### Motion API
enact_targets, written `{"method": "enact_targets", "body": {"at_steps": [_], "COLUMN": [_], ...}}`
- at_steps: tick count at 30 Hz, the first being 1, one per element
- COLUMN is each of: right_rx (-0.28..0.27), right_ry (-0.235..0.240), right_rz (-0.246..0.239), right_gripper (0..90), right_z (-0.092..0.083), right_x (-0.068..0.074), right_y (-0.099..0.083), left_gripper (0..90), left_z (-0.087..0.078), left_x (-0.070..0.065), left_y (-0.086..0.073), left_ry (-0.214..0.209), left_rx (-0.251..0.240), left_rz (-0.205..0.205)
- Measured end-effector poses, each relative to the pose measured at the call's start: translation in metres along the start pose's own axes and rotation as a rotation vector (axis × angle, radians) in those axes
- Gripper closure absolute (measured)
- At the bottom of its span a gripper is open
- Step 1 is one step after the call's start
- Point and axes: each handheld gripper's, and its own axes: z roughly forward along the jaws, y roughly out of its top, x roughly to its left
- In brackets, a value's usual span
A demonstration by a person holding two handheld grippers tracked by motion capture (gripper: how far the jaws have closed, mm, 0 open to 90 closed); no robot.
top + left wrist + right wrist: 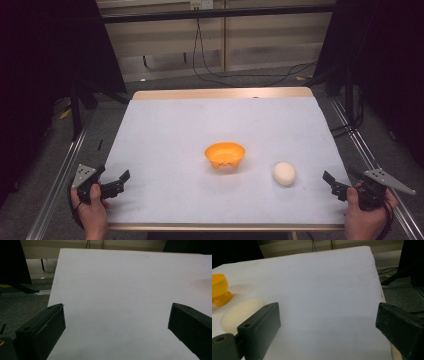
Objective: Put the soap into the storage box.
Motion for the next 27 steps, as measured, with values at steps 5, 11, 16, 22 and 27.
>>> {"method": "enact_targets", "body": {"at_steps": [5,11,16,22,27], "right_rx": [0.004,0.035,0.095,0.251,0.33], "right_ry": [-0.009,0.025,0.037,0.041,0.041], "right_rz": [-0.012,0.003,-0.011,-0.094,-0.095], "right_gripper": [10.6,13.4,11.4,8.2,6.7], "right_z": [0.0,0.002,0.004,0.013,0.021], "right_x": [0.002,0.002,0.009,0.027,0.032], "right_y": [0.0,0.004,0.01,0.025,0.031], "left_gripper": [1.8,1.6,1.4,1.4,1.5], "left_z": [0.001,0.001,0.001,0.002,0.002], "left_x": [-0.001,-0.001,-0.002,-0.002,-0.002], "left_y": [0.0,0.0,0.0,0.0,0.0], "left_ry": [-0.007,-0.014,-0.013,-0.009,-0.008], "left_rx": [0.006,0.013,0.015,0.023,0.022], "left_rz": [0.01,0.015,0.021,0.02,0.022]}}
